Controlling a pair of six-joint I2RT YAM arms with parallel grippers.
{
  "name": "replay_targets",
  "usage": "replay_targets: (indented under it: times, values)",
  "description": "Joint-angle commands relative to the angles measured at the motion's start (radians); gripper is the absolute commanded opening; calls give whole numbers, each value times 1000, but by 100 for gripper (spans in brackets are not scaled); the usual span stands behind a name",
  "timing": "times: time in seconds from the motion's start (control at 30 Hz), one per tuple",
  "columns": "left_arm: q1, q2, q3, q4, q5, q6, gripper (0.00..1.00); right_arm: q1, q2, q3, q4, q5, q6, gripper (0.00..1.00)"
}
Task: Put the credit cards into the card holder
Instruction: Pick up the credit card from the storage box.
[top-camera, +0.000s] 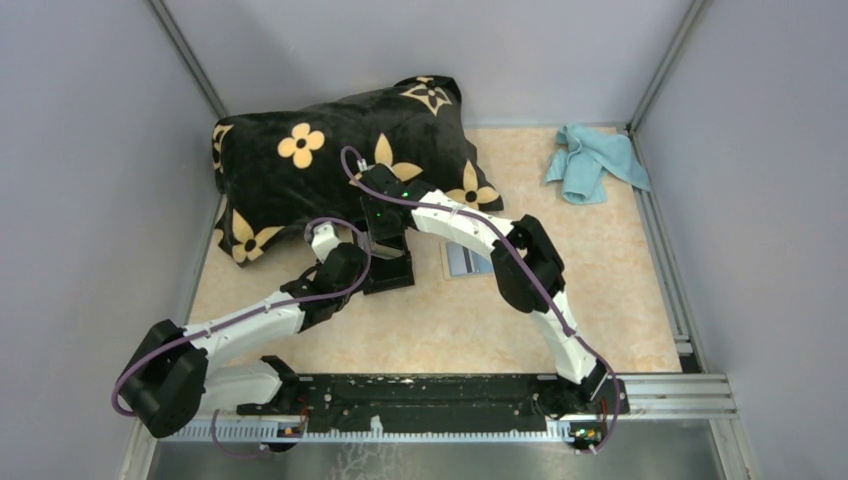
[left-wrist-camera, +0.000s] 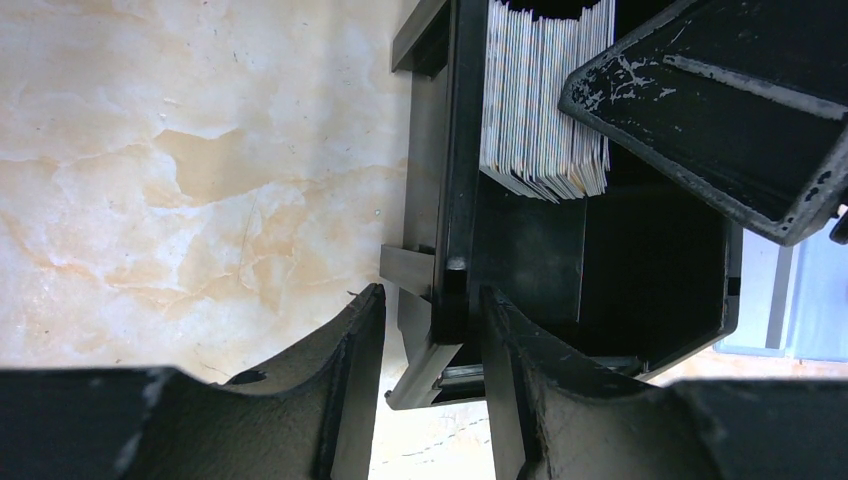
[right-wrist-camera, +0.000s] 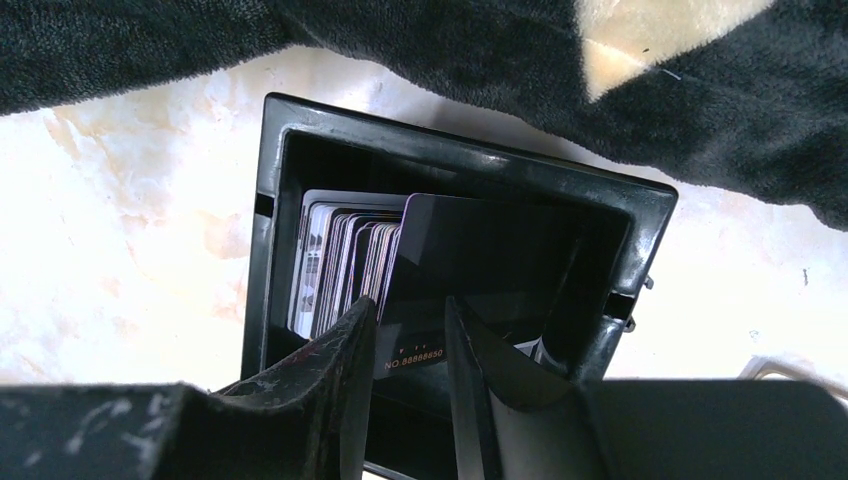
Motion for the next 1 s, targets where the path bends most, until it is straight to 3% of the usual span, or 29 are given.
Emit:
replay_targets:
  times: [0.0,0.5,0.97]
  values:
    - [-6,-3,-11,21,-9,12,46,12,-1,68,35,-12,13,30]
    - [-6,-7,-13,24,-5,14,46,26,-4,118,8,-8,9,28]
    - [-6,-15,-16,24,-9,21,46,25,36,111,3,-6,9,36]
